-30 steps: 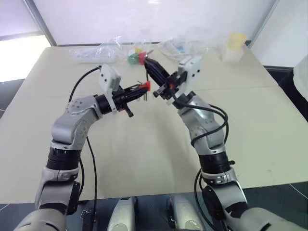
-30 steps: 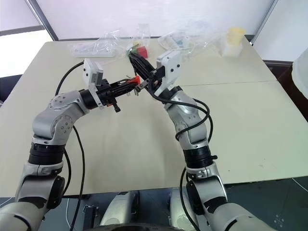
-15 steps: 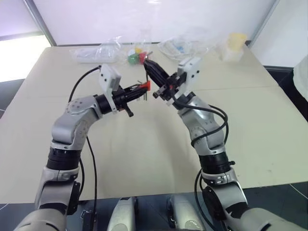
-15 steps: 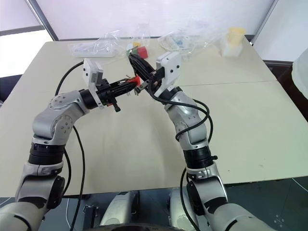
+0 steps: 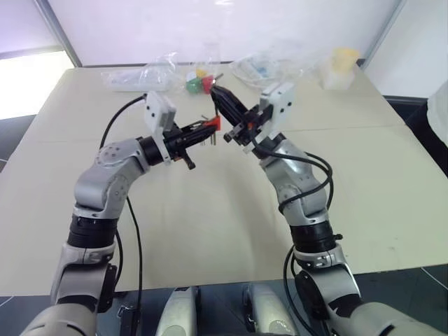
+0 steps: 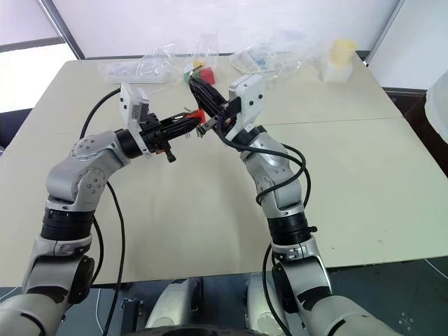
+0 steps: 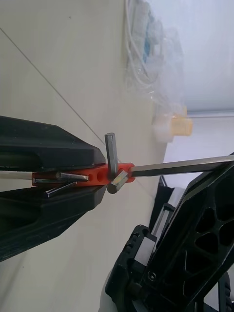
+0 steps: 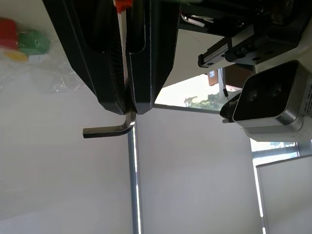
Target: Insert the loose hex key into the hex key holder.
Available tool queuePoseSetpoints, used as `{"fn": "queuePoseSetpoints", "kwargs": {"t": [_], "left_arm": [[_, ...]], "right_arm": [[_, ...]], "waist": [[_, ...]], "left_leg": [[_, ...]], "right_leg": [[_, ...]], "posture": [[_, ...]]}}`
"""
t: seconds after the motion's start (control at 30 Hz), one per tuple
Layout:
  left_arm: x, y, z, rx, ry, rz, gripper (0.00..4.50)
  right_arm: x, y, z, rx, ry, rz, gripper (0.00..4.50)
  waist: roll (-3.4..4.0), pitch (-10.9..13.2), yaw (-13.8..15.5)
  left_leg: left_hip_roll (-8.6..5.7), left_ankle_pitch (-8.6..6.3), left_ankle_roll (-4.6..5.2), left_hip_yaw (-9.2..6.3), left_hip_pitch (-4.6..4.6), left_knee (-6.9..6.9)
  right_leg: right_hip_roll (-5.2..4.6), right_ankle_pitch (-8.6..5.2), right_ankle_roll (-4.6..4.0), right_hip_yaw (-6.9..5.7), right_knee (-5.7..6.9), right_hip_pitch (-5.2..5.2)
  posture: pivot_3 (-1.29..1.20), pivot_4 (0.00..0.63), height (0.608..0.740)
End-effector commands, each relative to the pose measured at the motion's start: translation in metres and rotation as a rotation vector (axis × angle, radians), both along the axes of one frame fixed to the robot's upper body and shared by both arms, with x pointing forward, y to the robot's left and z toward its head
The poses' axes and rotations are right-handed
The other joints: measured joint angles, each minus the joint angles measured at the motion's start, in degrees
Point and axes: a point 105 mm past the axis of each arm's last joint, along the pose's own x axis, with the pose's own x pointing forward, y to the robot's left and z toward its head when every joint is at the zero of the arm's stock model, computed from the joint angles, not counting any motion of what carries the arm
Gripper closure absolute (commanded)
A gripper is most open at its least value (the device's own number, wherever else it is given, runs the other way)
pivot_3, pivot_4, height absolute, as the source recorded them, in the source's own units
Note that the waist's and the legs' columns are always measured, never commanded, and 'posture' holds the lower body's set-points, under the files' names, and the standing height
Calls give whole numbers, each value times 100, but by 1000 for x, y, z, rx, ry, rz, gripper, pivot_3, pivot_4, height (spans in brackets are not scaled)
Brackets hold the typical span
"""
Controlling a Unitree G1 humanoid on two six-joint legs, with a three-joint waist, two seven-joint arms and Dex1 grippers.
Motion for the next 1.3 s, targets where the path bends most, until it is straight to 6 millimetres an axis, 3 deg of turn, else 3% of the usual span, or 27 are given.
{"fn": "queuePoseSetpoints", "kwargs": {"t": [0.03,0.33,0.37,0.43,0.6,0.63,0.87,1.03,1.3], "left_arm": [[-4,3,20,-26,-74,3,4500],[-1,6,22,-42,-74,24,4500],[-1,7,23,-44,-74,26,4500],[-1,8,24,-48,-74,30,4500],[-1,11,24,-47,-76,35,4500],[-1,11,24,-48,-76,35,4500],[-2,12,19,-59,-50,44,4500],[-17,13,-8,-79,97,24,4500],[-24,22,-46,-147,350,42,4500]], "right_arm": [[-4,0,10,21,-39,8,4440],[-4,-1,8,7,-39,1,4440],[-4,-1,7,3,-40,1,3767],[-5,-1,6,1,-37,6,2906],[-8,2,-2,-48,-24,35,223],[-9,2,-4,-55,-22,39,65],[-13,-17,-20,-110,12,24,65],[-17,-37,-28,-129,44,-23,65],[-19,-39,-33,-134,64,-40,65]], "waist": [[0,0,0],[0,0,-1],[0,0,-1],[0,0,-2],[0,0,5],[0,0,5],[0,0,11],[0,0,-20],[0,0,-6]], "left_leg": [[0,0,0,0,0,0],[0,0,0,0,0,0],[0,0,0,0,0,0],[0,0,0,0,0,0],[0,0,0,0,0,0],[0,0,0,1,0,0],[-1,0,0,1,0,1],[3,0,0,1,-1,-1],[5,0,0,-5,3,3]], "right_leg": [[0,0,0,0,0,0],[0,0,0,0,0,0],[0,0,0,0,0,0],[0,0,0,0,0,0],[0,0,0,0,0,0],[0,0,0,0,0,0],[0,0,0,0,-1,0],[-4,0,0,2,-2,1],[0,0,0,0,9,2]], "posture": [[0,150,740],[0,150,740],[0,150,740],[0,150,740],[0,150,740],[0,150,740],[0,150,740],[0,150,740],[0,150,740]]}}
